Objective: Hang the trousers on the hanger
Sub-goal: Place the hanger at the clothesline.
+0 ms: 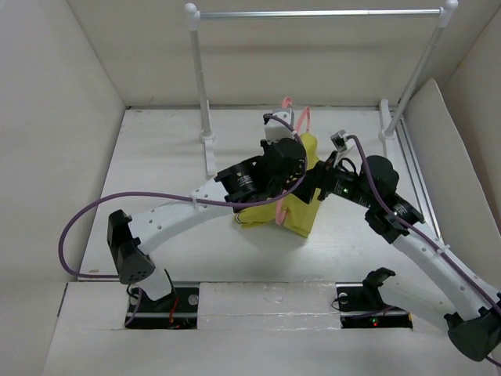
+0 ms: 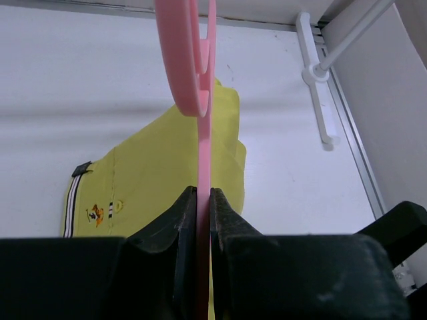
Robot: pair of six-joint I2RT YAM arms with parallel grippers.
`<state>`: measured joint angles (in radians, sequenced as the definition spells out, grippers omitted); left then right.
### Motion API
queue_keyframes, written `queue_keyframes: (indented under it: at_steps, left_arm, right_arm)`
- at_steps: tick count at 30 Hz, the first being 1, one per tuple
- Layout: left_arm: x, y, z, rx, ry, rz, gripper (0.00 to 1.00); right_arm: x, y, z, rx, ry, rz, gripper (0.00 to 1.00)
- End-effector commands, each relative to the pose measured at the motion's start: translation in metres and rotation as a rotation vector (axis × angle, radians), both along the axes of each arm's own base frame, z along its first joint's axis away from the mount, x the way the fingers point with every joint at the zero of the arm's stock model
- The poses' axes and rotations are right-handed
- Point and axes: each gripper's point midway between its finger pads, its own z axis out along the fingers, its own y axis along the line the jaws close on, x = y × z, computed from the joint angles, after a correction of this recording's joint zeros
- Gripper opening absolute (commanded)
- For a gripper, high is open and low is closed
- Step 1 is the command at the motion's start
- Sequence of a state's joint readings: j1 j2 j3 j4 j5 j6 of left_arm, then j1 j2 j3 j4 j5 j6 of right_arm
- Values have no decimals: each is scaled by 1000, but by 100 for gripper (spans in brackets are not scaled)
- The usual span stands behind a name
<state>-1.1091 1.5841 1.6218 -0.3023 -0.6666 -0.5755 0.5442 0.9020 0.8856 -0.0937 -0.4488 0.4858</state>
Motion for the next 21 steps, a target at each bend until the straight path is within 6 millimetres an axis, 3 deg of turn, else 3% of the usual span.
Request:
queue_keyframes:
  at_steps: [1, 5, 6, 7, 9, 10, 16, 21]
  left_arm:
    - [-1, 2, 75, -209, -111, 20, 0]
    - [0, -1, 81, -220, -125, 13, 0]
    - [1, -3, 83, -225, -128, 11, 0]
    - [2, -2, 83, -221, -130, 17, 0]
    - [4, -1, 82, -218, -137, 29, 0]
    - [4, -1, 82, -209, -145, 26, 0]
    - [6, -1, 83, -204, -158, 29, 0]
    - [7, -2, 86, -217, -162, 15, 0]
  right_arm:
    - [-21, 16, 50, 131, -128, 77, 80]
    - [-27, 14, 39, 143, -63, 42, 81]
    - [-26, 16, 27, 143, -59, 46, 81]
    - [-34, 21, 44, 221, -108, 101, 80]
    - [-38, 23, 54, 255, -131, 130, 77]
    - [-34, 20, 48, 211, -113, 101, 77]
    - [-52, 18, 78, 214, -198, 138, 74]
    - [-56, 13, 78, 202, -184, 117, 79]
